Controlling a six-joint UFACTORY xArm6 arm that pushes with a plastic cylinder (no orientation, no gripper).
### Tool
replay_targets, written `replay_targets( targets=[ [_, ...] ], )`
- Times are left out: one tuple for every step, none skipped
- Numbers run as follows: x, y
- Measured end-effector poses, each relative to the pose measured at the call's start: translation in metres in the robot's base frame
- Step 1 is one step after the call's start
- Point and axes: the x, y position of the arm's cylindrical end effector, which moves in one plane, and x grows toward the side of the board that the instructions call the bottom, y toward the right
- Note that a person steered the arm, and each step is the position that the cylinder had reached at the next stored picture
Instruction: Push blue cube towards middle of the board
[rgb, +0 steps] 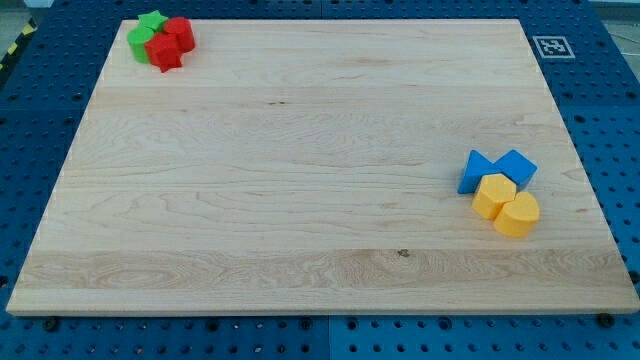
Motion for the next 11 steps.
replay_targets(
  targets=[
    [-0.010,0.002],
    [-0.032,-0.021],
    [-0.051,-0.055],
    [-0.089,-0.068],
    [-0.091,-0.088],
    [-0.097,-0.115],
    [-0.130,-0.134],
    [-0.152,-0.151],
    [-0.171,-0.171],
    [-0.189,-0.189],
    [-0.189,-0.210]
  ],
)
